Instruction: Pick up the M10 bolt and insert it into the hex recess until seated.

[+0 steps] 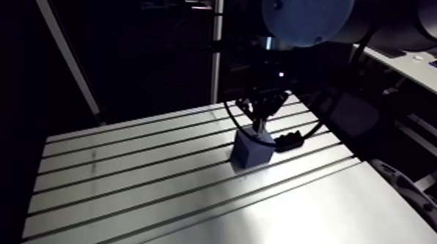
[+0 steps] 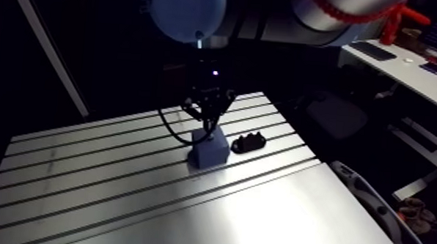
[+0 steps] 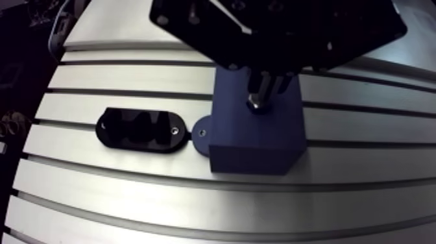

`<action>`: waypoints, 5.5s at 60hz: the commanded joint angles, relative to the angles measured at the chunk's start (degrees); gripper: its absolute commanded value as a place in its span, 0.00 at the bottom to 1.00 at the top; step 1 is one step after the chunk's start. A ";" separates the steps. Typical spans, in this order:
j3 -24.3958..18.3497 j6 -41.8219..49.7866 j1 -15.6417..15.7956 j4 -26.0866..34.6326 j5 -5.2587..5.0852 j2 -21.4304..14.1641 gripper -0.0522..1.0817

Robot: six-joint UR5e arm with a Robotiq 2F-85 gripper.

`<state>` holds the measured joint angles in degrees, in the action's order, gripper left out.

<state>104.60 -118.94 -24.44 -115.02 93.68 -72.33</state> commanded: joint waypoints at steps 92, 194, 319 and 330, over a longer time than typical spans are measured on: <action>1.44 -0.11 -0.26 -1.74 0.05 0.74 1.00; 1.38 -0.99 -0.35 -3.16 -0.35 0.93 0.99; -26.90 23.10 16.97 33.88 -2.86 -11.64 0.05; -28.65 22.94 16.97 36.06 -2.76 -11.91 0.05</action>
<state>87.01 -98.27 -11.03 -90.92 91.81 -83.02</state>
